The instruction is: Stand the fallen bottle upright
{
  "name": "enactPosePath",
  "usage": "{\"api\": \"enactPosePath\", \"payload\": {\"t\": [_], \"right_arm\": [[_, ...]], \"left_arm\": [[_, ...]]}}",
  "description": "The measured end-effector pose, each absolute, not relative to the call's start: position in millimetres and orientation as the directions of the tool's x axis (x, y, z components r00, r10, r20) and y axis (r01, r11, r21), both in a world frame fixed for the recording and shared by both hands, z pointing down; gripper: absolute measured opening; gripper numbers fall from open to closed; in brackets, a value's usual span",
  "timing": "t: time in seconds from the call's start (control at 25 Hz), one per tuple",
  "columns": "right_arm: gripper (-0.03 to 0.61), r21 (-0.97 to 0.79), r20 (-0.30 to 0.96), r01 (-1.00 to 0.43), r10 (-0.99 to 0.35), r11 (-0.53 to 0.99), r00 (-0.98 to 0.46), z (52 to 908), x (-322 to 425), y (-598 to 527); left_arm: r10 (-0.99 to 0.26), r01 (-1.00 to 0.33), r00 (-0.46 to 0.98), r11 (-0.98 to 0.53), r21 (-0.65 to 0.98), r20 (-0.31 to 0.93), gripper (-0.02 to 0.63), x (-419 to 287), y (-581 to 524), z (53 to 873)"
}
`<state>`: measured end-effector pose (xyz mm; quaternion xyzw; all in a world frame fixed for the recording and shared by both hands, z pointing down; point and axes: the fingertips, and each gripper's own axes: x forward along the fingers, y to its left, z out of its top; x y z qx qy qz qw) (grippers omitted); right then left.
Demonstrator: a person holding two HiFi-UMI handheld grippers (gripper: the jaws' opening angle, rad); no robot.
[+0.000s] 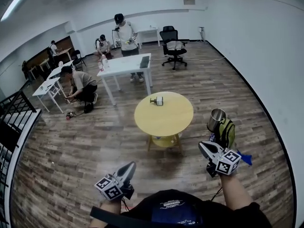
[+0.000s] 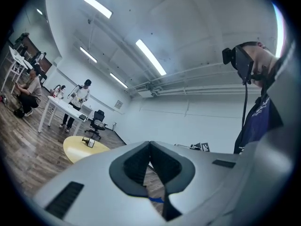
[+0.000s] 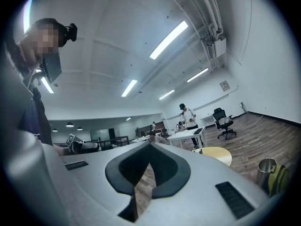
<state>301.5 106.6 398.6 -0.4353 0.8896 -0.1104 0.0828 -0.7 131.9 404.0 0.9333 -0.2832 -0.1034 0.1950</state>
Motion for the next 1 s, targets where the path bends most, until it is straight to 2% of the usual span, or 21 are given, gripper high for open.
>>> {"api": "enactPosePath", "payload": {"t": [0.24, 0.72, 1.0], "right_arm": [[0.006, -0.259, -0.025, -0.782, -0.813, 0.567, -0.581, 406, 288, 41], [0.006, -0.241, -0.040, -0.824, -0.853, 0.514, -0.520, 386, 178, -136], [0.006, -0.271, -0.024, -0.824, -0.860, 0.497, -0.510, 410, 148, -213]], "left_arm": [[-0.539, -0.450, 0.837, -0.778, 0.439, -0.097, 0.011, -13, 53, 415], [-0.452, -0.386, 0.886, -0.842, 0.376, -0.102, 0.011, -123, -149, 410], [-0.457, -0.387, 0.886, -0.820, 0.421, -0.075, 0.011, -148, -230, 418]]}}
